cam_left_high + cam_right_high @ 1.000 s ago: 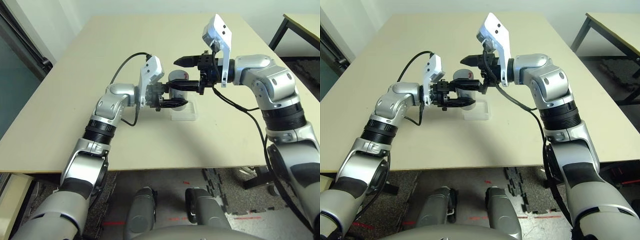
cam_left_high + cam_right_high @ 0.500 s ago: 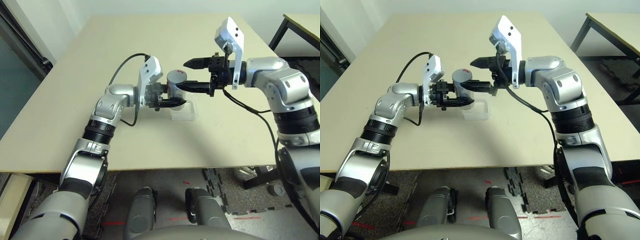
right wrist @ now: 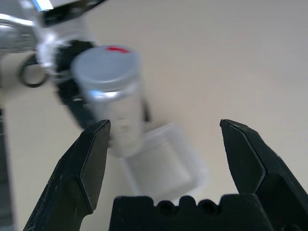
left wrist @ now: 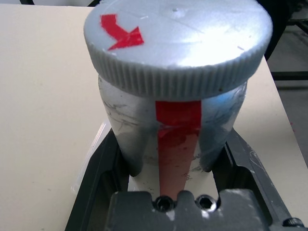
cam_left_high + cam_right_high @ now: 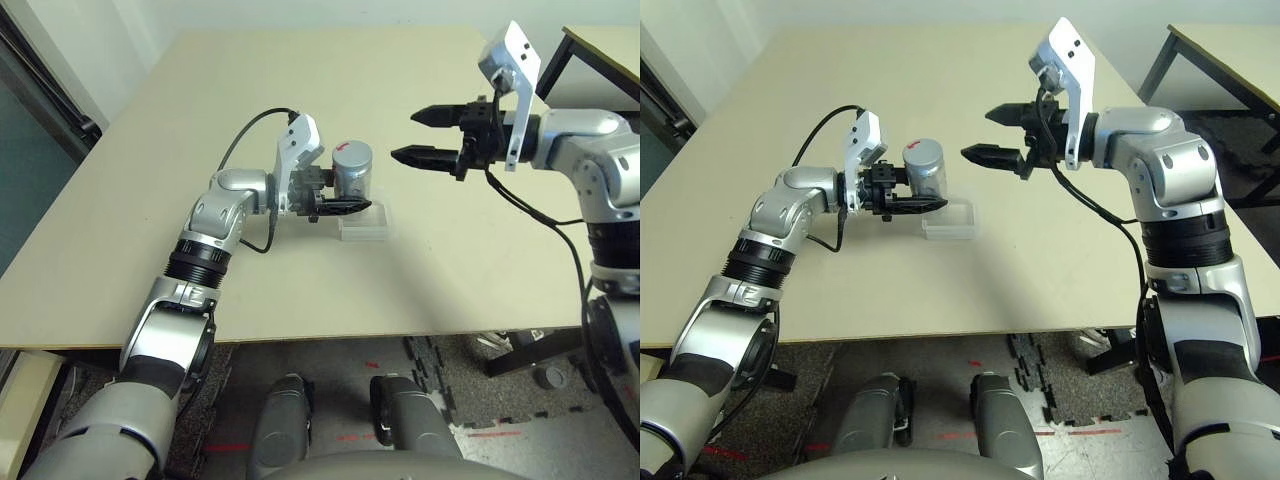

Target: Pour the medicine from the bottle into the box.

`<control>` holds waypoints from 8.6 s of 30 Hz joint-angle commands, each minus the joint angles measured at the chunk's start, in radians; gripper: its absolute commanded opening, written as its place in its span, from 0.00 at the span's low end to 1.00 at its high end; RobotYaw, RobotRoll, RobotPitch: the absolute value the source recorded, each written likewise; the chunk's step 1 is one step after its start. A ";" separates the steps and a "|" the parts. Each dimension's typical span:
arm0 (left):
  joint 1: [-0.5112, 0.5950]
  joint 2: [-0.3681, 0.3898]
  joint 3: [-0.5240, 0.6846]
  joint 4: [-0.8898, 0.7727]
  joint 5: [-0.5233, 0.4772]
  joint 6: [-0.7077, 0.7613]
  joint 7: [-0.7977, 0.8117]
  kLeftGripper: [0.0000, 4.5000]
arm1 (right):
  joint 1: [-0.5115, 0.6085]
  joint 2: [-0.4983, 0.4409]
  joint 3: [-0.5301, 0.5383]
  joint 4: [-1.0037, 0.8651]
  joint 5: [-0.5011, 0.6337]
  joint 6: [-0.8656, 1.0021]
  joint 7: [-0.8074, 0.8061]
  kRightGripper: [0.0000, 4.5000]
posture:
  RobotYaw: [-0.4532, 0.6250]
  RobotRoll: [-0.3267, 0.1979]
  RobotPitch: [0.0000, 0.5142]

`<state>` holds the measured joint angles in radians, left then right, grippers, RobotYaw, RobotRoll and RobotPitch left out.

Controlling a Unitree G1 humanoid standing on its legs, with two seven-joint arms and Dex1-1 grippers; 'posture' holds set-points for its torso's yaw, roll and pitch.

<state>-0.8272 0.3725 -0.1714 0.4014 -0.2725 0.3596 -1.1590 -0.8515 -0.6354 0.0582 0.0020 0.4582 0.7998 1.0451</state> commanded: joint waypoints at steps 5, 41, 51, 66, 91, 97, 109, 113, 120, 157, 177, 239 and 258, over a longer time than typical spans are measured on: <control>-0.032 -0.004 0.001 0.020 0.007 -0.019 -0.012 0.56 | -0.044 0.077 0.020 -0.047 0.036 0.033 -0.044 1.00 | 0.42 0.62 0.20; -0.033 -0.009 0.001 0.009 0.006 -0.010 -0.009 0.56 | -0.096 0.155 0.073 0.073 -0.070 -0.086 -0.058 1.00 | 0.43 0.62 0.19; -0.034 -0.008 -0.001 0.019 0.009 -0.014 -0.014 0.56 | -0.074 0.124 0.058 0.042 -0.050 -0.071 -0.059 1.00 | 0.42 0.62 0.19; -0.030 -0.008 -0.004 0.024 0.010 -0.020 -0.019 0.56 | -0.055 0.087 0.048 0.016 -0.031 -0.049 -0.057 1.00 | 0.41 0.62 0.18; -0.036 -0.012 -0.007 0.031 0.011 -0.025 -0.018 0.56 | -0.075 0.136 0.068 0.014 0.000 -0.029 -0.059 1.00 | 0.42 0.62 0.18; -0.041 -0.012 -0.006 0.032 0.011 -0.025 -0.018 0.56 | -0.102 0.178 0.086 0.064 -0.034 -0.073 -0.064 1.00 | 0.43 0.62 0.18; -0.043 -0.017 -0.006 0.029 0.011 -0.022 -0.014 0.56 | -0.124 0.208 0.124 0.127 -0.094 -0.137 -0.039 1.00 | 0.43 0.62 0.17; -0.042 -0.017 -0.006 0.028 0.010 -0.020 -0.013 0.56 | -0.122 0.208 0.133 0.129 -0.101 -0.142 -0.031 0.78 | 0.43 0.62 0.17; -0.034 -0.015 -0.009 0.029 0.015 -0.021 -0.013 0.56 | -0.129 0.212 0.128 0.116 -0.096 -0.135 -0.025 0.58 | 0.43 0.62 0.18; -0.275 -0.081 0.271 0.716 0.142 -0.419 0.773 0.56 | -0.120 0.358 -0.155 0.681 -0.272 -0.478 -0.709 0.58 | 0.46 0.62 0.18; -0.197 -0.141 0.311 0.832 0.180 -0.467 0.894 0.56 | -0.005 0.422 -0.208 1.015 -0.312 -0.755 -0.865 0.58 | 0.46 0.62 0.18; -0.621 -0.121 -0.812 0.981 1.397 -0.700 1.221 0.56 | 0.278 0.116 0.184 -0.049 -0.260 0.005 -0.375 1.00 | 0.34 0.62 0.11; -0.573 -0.138 -0.616 0.988 1.212 -0.693 1.143 0.56 | 0.275 0.144 0.162 -0.009 -0.283 -0.021 -0.373 1.00 | 0.36 0.62 0.14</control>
<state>-1.4035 0.2227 -0.8442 1.3866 1.0099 -0.3417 0.0250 -0.5704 -0.4922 0.2265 -0.0233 0.1818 0.7873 0.6675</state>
